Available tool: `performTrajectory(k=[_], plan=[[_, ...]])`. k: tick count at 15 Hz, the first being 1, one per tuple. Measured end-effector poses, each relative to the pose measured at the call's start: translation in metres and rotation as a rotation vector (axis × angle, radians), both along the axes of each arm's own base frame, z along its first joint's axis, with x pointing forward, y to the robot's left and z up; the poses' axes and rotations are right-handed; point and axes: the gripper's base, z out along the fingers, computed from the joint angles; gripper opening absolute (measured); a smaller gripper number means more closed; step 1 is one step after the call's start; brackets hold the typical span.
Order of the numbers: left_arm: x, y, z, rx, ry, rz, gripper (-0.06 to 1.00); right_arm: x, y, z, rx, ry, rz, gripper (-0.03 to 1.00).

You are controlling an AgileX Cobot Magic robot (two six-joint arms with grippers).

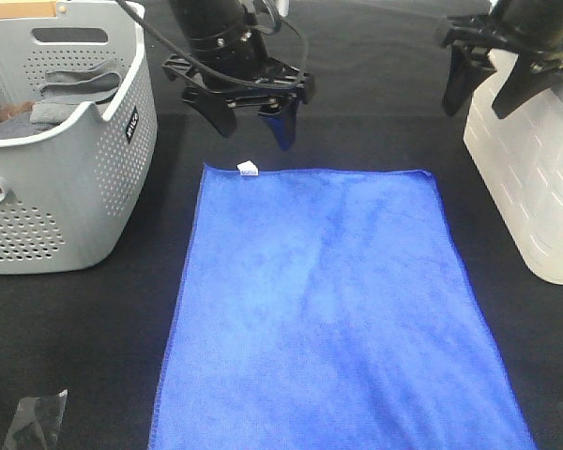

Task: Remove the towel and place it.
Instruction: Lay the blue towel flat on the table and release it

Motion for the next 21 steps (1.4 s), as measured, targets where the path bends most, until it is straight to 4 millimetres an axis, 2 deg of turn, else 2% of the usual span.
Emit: performTrajectory(k=[2, 4, 5, 6, 9, 12, 14, 18, 21], plan=[[0.012, -0.007, -0.018, -0.01, 0.009, 0.029, 0.73, 0.008, 0.0, -0.016, -0.012, 0.031, 0.001, 0.64], [0.025, -0.01, -0.042, 0.01, 0.016, 0.08, 0.73, 0.017, -0.001, -0.017, -0.015, -0.05, -0.004, 0.64], [0.028, -0.01, -0.047, 0.011, 0.021, 0.096, 0.73, 0.019, 0.0, -0.017, -0.013, -0.061, -0.005, 0.64], [0.035, -0.003, -0.057, 0.013, 0.037, 0.139, 0.73, 0.02, 0.0, -0.019, -0.013, -0.065, -0.005, 0.64], [0.044, 0.012, -0.057, -0.028, 0.068, 0.188, 0.73, 0.023, 0.001, -0.016, -0.017, -0.08, 0.002, 0.64], [0.05, 0.023, -0.053, -0.05, 0.069, 0.205, 0.73, 0.028, 0.029, 0.003, -0.012, -0.142, 0.067, 0.64], [0.053, 0.031, -0.052, -0.051, 0.066, 0.221, 0.73, 0.027, 0.041, 0.005, -0.019, -0.149, 0.092, 0.64], [0.063, 0.052, -0.052, -0.046, 0.062, 0.266, 0.73, 0.037, 0.046, -0.036, -0.046, -0.063, 0.105, 0.64], [0.065, 0.055, -0.055, -0.048, 0.068, 0.272, 0.73, 0.048, 0.049, -0.066, -0.054, -0.018, 0.106, 0.64]])
